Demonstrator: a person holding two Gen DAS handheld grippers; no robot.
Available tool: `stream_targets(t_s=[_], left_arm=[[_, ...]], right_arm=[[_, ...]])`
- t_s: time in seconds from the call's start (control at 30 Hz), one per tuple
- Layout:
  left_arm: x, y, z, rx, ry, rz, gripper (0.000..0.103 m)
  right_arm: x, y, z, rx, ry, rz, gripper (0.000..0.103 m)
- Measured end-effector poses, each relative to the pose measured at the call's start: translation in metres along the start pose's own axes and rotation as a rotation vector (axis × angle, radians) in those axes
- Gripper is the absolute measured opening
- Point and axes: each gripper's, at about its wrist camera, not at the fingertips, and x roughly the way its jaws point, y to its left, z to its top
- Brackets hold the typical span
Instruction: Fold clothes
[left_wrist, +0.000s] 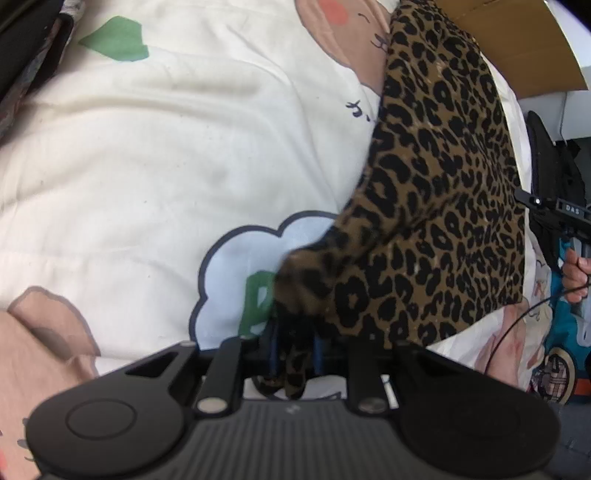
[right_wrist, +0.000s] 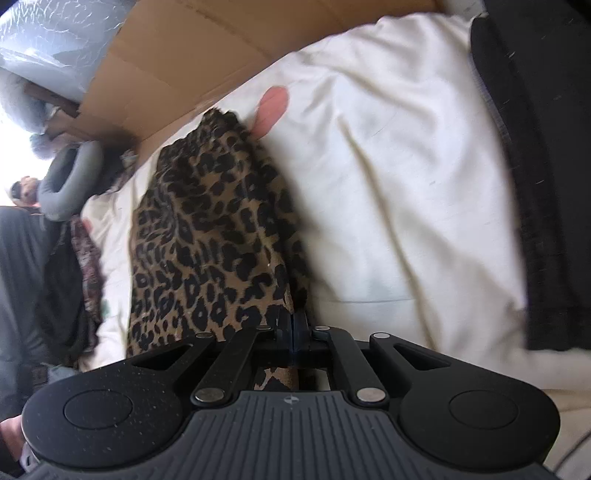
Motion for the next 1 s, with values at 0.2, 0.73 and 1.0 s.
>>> stream_targets(t_s=[0.2,0.73,1.0], left_arm=[[0.005,-0.001,0.004,-0.015,-0.005,-0.02,0.027],[0.013,-0.001,0.014,-0.052,-0.026,-0.032,0.032],[0.009,0.001,0.027,-0.06,-0.085,-0.022,0.039]], right_arm=[[0.002,-0.004,-0.001,0.021,0.014,-0.04,0.0],[-0.019,0.004,-0.043,-0.07,0.064,-0.076,0.0],[-0.027,-0.002,-0.051,-0.055,0.089,-0.112,0.001]])
